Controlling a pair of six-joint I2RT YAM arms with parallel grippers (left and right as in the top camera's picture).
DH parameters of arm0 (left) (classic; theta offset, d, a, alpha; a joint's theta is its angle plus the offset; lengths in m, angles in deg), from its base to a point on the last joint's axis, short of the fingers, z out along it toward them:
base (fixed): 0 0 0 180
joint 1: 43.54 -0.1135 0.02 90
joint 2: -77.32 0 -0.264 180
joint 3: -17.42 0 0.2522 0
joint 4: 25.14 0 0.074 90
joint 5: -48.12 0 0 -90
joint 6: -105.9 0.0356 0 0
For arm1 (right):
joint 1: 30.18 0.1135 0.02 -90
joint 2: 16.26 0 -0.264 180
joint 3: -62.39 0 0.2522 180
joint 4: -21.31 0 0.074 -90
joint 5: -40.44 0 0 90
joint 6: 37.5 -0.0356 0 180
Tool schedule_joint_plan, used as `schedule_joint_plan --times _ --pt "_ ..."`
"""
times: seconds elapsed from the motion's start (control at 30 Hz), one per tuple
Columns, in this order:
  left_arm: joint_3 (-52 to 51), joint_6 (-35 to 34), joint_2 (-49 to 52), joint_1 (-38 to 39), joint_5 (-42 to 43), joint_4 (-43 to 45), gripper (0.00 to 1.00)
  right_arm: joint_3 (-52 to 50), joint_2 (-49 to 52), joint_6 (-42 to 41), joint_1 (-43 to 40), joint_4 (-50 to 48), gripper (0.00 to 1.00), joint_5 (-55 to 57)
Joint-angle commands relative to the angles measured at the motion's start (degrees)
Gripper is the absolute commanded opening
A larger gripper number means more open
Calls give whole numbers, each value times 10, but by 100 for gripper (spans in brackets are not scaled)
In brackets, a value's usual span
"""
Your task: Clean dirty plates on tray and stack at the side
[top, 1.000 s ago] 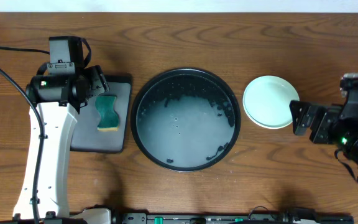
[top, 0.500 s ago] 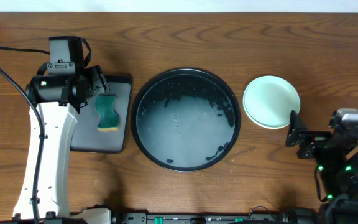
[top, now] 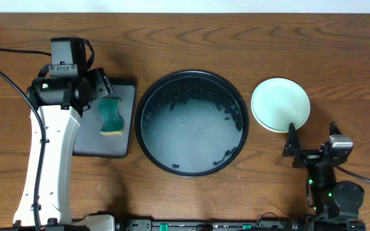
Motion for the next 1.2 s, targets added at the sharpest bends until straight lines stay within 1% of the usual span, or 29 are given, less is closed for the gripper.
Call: schedule_joint_plan --times 0.0,0.2,0.37,0.5,1.17 --pt "3 -7 2 -2 -1 -2 79 -37 -31 1 6 -16 99 -3" --pt "3 -7 2 -2 -2 -2 78 -77 -61 -7 25 -24 99 -3" --pt "3 -7 2 -2 -1 -2 78 -76 -67 -7 44 16 99 -1" --pt "3 -7 2 -2 -1 -2 79 -76 -67 -7 60 15 99 -3" --pt "3 -7 2 -2 -1 -2 79 -76 -63 -7 61 15 99 -3"
